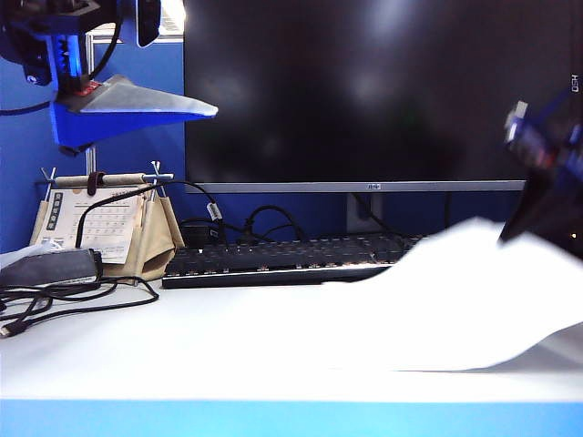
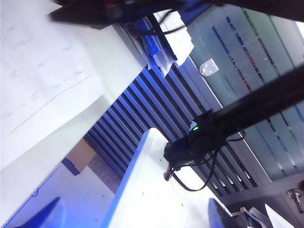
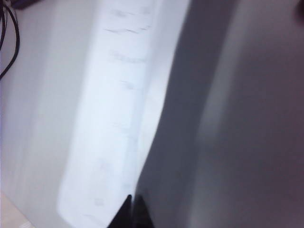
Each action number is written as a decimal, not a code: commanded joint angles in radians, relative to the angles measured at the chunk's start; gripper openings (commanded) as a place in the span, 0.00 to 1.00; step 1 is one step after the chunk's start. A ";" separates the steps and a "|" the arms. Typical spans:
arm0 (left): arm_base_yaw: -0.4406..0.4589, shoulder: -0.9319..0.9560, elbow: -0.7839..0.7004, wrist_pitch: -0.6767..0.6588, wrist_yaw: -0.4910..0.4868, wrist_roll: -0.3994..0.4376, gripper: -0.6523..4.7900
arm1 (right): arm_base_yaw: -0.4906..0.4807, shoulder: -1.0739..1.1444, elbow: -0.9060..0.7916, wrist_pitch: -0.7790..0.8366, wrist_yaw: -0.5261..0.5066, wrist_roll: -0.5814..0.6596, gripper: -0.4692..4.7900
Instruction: Put a wrinkled paper upside down.
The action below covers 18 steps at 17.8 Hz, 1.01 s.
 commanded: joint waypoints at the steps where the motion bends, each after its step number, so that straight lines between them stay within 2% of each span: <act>1: -0.001 -0.003 0.003 0.006 0.009 0.001 0.85 | 0.001 -0.172 0.003 -0.037 0.097 -0.027 0.08; 4: -0.001 -0.003 0.003 0.007 0.008 0.004 0.85 | 0.005 -0.315 0.073 -0.122 0.212 -0.056 0.08; 9: -0.001 -0.003 0.003 0.022 0.011 0.005 0.85 | 0.014 -0.372 0.419 -0.412 0.301 -0.165 0.08; 11: -0.001 -0.003 0.003 0.021 0.037 0.004 0.85 | 0.101 -0.373 0.537 -0.488 0.378 -0.176 0.08; 14: -0.001 -0.003 0.003 0.021 0.037 0.005 0.85 | 0.259 -0.373 0.588 -0.519 0.452 -0.210 0.08; 17: -0.001 -0.003 0.003 0.022 0.045 0.004 0.85 | 0.458 -0.352 0.584 -0.573 0.650 -0.210 0.08; 18: -0.001 -0.003 0.003 0.023 0.044 0.005 0.85 | 0.505 -0.333 0.582 -0.596 0.687 -0.210 0.08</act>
